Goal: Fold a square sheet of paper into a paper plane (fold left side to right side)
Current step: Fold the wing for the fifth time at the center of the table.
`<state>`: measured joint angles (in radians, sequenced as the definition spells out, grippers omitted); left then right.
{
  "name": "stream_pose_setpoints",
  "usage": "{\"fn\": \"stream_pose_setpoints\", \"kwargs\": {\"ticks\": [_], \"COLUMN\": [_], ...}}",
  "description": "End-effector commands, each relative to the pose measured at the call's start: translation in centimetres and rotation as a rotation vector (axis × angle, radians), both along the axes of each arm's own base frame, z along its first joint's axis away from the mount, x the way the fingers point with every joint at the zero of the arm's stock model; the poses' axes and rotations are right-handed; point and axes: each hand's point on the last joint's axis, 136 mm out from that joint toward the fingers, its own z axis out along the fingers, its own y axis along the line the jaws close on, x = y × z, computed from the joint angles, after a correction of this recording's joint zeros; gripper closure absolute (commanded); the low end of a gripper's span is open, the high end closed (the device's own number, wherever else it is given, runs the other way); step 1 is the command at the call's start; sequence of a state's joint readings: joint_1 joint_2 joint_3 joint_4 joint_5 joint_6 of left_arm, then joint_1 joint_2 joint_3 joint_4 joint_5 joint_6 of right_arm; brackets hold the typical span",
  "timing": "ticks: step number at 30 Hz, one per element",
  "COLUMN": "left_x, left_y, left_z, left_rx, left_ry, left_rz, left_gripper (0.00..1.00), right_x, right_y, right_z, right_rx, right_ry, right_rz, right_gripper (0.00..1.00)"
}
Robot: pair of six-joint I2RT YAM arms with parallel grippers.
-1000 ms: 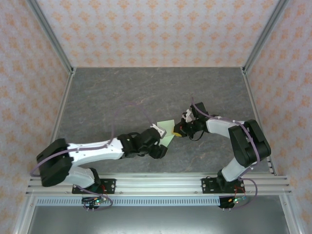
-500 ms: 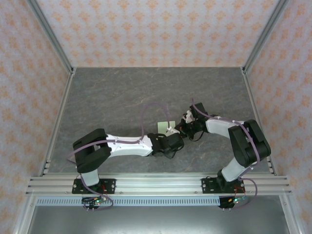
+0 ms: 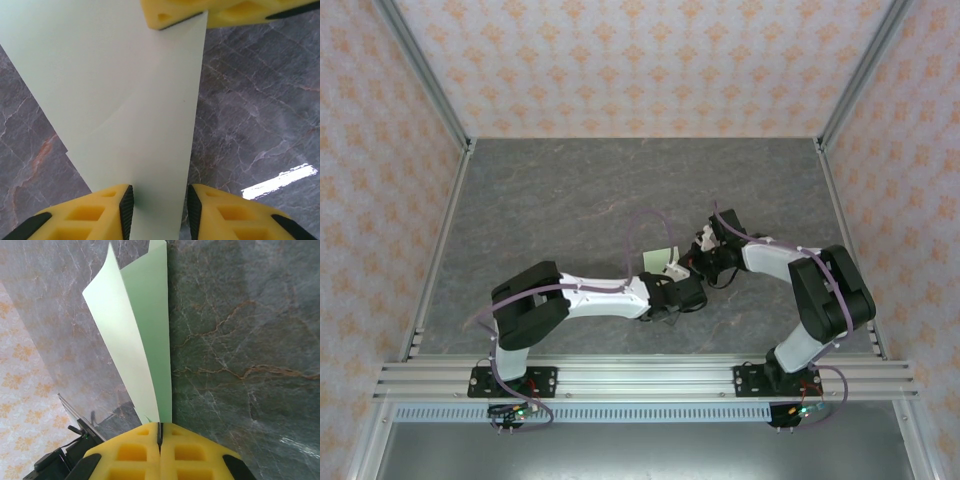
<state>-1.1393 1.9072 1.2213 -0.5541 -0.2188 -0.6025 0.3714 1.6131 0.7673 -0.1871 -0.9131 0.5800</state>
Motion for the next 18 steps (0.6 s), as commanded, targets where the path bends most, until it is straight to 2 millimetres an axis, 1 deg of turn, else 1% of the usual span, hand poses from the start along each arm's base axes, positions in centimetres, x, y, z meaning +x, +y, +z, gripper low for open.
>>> {"fn": "stream_pose_setpoints", "kwargs": {"ticks": [1,8,18], "left_x": [0.34,0.30,0.05], "left_y": [0.59,0.57,-0.31], "left_z": [-0.20,-0.60,-1.08], "left_rx": [0.060,0.071,0.044], "left_ry": [-0.021,-0.013,0.015], "left_rz": [0.021,0.022,0.008], "left_gripper": [0.66,0.72,0.79], "right_x": [0.15,-0.07,0.07], "right_y": [0.04,-0.20,-0.40], "right_z": [-0.42,-0.74,-1.08], "right_rx": [-0.026,-0.045,-0.069], "right_ry": [0.015,0.020,0.021], "right_rz": [0.000,0.006,0.007], "right_gripper": [1.00,1.00,1.00]}}
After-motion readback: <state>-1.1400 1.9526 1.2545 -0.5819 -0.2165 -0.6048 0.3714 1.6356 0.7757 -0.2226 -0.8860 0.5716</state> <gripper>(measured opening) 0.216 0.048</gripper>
